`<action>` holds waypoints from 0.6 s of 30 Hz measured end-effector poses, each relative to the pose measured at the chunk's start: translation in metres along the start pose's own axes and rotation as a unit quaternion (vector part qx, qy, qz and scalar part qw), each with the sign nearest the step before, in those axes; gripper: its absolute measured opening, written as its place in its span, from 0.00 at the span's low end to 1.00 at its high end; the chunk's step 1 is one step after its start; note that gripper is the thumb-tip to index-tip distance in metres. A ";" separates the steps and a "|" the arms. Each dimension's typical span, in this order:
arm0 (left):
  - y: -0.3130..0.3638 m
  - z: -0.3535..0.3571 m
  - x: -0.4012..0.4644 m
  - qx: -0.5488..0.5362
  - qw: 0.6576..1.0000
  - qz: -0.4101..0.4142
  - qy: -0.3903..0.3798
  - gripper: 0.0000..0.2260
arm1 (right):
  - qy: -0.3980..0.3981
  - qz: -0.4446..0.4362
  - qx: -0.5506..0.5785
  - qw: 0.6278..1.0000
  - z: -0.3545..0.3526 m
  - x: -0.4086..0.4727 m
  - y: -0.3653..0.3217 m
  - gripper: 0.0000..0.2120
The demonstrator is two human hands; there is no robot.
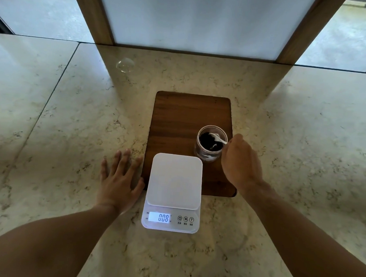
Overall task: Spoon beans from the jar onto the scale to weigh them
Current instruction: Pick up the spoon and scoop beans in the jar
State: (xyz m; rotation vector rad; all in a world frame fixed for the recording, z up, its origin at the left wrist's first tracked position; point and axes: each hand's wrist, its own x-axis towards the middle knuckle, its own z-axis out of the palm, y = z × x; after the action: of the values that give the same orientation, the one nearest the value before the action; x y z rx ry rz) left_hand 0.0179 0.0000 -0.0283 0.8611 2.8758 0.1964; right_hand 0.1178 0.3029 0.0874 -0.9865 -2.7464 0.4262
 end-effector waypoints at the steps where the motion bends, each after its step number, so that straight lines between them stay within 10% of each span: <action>1: 0.000 0.000 0.000 -0.001 1.000 0.000 0.001 0.31 | 0.000 -0.006 -0.013 1.000 -0.001 0.000 0.000 0.05; 18: -0.001 0.001 0.000 0.003 1.000 -0.002 -0.002 0.31 | -0.048 0.039 -0.033 0.998 -0.007 0.009 -0.006 0.14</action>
State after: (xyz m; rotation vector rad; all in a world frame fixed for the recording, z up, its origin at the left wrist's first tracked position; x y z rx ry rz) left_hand 0.0171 -0.0009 -0.0299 0.8559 2.8754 0.1857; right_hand 0.1094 0.3063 0.0970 -1.1212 -2.8316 0.4074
